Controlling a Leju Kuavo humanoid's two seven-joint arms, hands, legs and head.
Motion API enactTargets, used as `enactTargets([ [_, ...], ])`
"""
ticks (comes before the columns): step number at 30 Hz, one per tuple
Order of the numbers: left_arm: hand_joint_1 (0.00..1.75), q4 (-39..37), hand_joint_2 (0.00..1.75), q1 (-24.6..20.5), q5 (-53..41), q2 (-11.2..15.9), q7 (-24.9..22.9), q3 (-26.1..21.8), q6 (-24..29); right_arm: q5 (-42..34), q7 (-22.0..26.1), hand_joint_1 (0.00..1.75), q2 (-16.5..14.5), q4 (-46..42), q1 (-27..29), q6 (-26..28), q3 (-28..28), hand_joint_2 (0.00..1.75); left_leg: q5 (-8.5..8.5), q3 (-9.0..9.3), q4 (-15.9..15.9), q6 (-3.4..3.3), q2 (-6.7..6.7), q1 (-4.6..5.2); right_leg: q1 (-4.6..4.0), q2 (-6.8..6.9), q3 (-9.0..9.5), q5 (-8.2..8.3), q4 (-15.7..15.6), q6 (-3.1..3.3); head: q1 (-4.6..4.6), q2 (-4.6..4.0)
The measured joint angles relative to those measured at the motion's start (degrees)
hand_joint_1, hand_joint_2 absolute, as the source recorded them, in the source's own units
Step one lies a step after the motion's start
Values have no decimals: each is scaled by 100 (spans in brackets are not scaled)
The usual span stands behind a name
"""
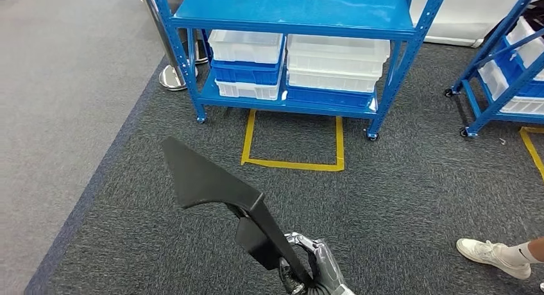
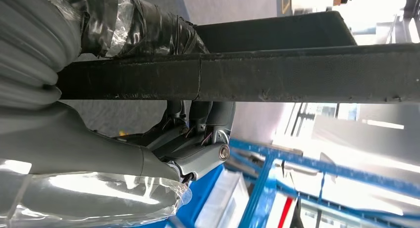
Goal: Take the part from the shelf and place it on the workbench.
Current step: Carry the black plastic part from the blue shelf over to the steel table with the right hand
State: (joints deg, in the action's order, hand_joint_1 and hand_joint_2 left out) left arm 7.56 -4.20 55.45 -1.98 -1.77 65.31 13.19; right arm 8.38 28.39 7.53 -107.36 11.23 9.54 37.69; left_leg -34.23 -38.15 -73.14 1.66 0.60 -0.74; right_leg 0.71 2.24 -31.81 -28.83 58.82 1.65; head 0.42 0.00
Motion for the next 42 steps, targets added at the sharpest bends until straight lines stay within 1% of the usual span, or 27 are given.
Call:
enactTargets([
  [2, 0, 0, 175, 2, 13, 5, -24, 0, 4, 19, 0, 175, -1, 0, 2, 20, 40, 175, 342, 420, 719, -17, -135, 3, -1, 94, 2, 0, 10, -10, -1, 0],
  [4, 0, 0, 175, -7, 16, 10, -47, 0, 11, 36, 0, 175, -1, 3, -2, 54, 89, 175, 543, 753, 1387, -84, -339, 48, -25, 176, -3, 3, 25, -50, 0, 0],
  [5, 0, 0, 175, -8, 17, 11, -54, 0, 14, 42, 0, 175, -1, 7, -5, 69, 112, 175, 560, 796, 1523, -123, -394, 71, -36, 215, -8, 8, 27, -78, 1, 0],
  [7, 0, 0, 175, -1, 18, 14, -63, 0, 16, 51, 0, 175, -1, 14, -12, 86, 150, 175, 587, 764, 1562, -202, -323, 87, -44, 296, -5, 26, 14, -138, 1, 0],
  [9, 0, 0, 175, 3, 19, 16, -72, 0, 17, 56, 2, 175, -1, 15, -19, 89, 174, 175, 654, 773, 1624, -284, -229, 61, -28, 191, -35, -76, 114, -201, 3, 0],
  [10, 0, 0, 175, -2, 19, 17, -78, 0, 17, 56, 4, 175, -1, 16, -22, 89, 181, 175, 690, 777, 1654, -325, -185, 44, -19, 73, -117, -221, 311, -224, 4, 0],
  [12, 0, 0, 175, -7, 15, 20, -92, 1, 15, 56, 9, 175, -1, 35, -24, 93, 185, 175, 728, 750, 1655, -370, -101, 38, -1, -145, -429, -610, 1008, -242, 7, 0],
  [13, 0, 0, 175, -7, 9, 21, -99, 3, 13, 56, 10, 175, -1, 49, -26, 96, 187, 175, 735, 728, 1643, -377, -51, 41, 1, -181, -586, -747, 1358, -245, 6, 0],
  [14, 0, 0, 175, -4, 2, 21, -100, 7, 8, 56, 13, 175, -1, 64, -31, 98, 192, 175, 739, 712, 1629, -380, 5, 44, 3, -192, -673, -781, 1560, -247, 7, 0],
  [15, 0, 0, 175, 0, -4, 21, -91, 14, 4, 56, 19, 175, -1, 74, -38, 99, 200, 175, 740, 700, 1610, -379, 71, 45, 5, -200, -656, -699, 1547, -244, 6, 0],
  [16, 0, 0, 175, 2, -9, 21, -71, 22, 1, 56, 28, 175, -2, 79, -48, 100, 212, 175, 738, 693, 1586, -372, 137, 43, 9, -221, -532, -524, 1312, -237, 6, 0],
  [18, 0, 0, 175, 1, -10, 18, -32, 35, 2, 55, 49, 175, -3, 85, -77, 96, 248, 175, 718, 657, 1511, -337, 265, 48, 30, -430, -173, -175, 571, -217, 7, 0],
  [20, 0, 0, 175, -6, 0, 16, -22, 41, 14, 48, 66, 175, -14, 105, -103, 80, 292, 175, 711, 575, 1437, -270, 379, 53, 46, -632, -15, -77, 179, -194, 5, 0],
  [21, 0, 0, 175, -3, 13, 16, -23, 43, 24, 44, 75, 175, -26, 124, -118, 61, 312, 175, 722, 537, 1422, -227, 433, 50, 39, -655, -20, -95, 153, -176, 4, 0],
  [23, 0, -1, 175, 18, 51, 22, -26, 44, 53, 39, 95, 175, -67, 164, -170, -2, 345, 175, 741, 488, 1416, -151, 498, 28, 39, -540, -31, -61, 130, -111, 4, 0],
  [25, 0, -3, 175, 26, 95, 26, -30, 44, 79, 38, 102, 175, -123, 201, -246, -94, 369, 175, 581, 374, 1195, -89, 336, 28, 53, -407, -30, -26, 84, -37, -6, 0],
  [27, 0, -4, 175, 18, 131, 21, -34, 43, 90, 33, 101, 175, -155, 246, -314, -200, 377, 175, 202, 88, 554, -37, 97, 22, 40, -254, -42, -15, 71, -2, -15, 0],
  [28, 0, -4, 175, 16, 144, 17, -39, 43, 91, 24, 101, 175, -158, 274, -339, -249, 376, 175, 37, -69, 197, -19, 45, 13, 28, -171, -51, -14, 72, 3, -15, 0],
  [29, 0, -4, 175, 18, 155, 13, -49, 43, 91, 11, 104, 175, -159, 305, -360, -300, 375, 175, -44, -165, -46, -8, 19, 8, 18, -90, -56, -14, 73, 4, -15, 0],
  [30, 0, -4, 175, 22, 169, 10, -69, 43, 92, -3, 111, 175, -160, 336, -379, -353, 373, 175, -11, -157, -82, -8, 1, 7, 10, -16, -57, -14, 74, 5, -15, 0],
  [31, 0, -4, 175, 24, 183, 8, -94, 44, 95, -15, 122, 175, -167, 366, -401, -415, 368, 175, 126, -33, 112, -20, -22, 9, 3, 52, -53, -16, 74, 5, -15, 0],
  [32, 0, -4, 175, 27, 204, 8, -120, 43, 98, -22, 136, 175, -184, 396, -427, -483, 362, 175, 317, 181, 478, -46, -73, 16, -3, 112, -45, -17, 73, 4, -15, 0],
  [34, 0, -4, 175, 16, 240, 9, -148, 42, 112, -17, 162, 175, -241, 451, -489, -610, 346, 175, 576, 575, 1233, -124, -264, 64, -25, 215, -35, -22, 76, -12, -15, 0],
  [36, 0, -4, 175, 5, 265, 9, -150, 42, 131, -9, 178, 175, -308, 502, -560, -719, 332, 175, 619, 681, 1510, -194, -353, 114, -38, 300, -35, -22, 75, -56, -14, 0],
  [38, 0, -4, 175, 13, 297, 8, -144, 40, 155, -7, 181, 175, -370, 550, -619, -825, 311, 175, 663, 679, 1551, -251, -256, 104, -39, 350, -15, -24, 66, -119, -13, 0],
  [40, 0, -4, 175, 15, 331, 1, -128, 39, 167, -9, 186, 175, -424, 593, -651, -912, 287, 175, 733, 714, 1629, -317, -162, 63, -32, 170, -62, -162, 231, -174, -10, 0],
  [42, 0, -4, 175, 2, 349, -3, -111, 39, 153, -14, 193, 175, -449, 633, -658, -947, 257, 175, 776, 716, 1659, -360, -76, 45, -13, -98, -320, -505, 812, -207, -7, 0],
])
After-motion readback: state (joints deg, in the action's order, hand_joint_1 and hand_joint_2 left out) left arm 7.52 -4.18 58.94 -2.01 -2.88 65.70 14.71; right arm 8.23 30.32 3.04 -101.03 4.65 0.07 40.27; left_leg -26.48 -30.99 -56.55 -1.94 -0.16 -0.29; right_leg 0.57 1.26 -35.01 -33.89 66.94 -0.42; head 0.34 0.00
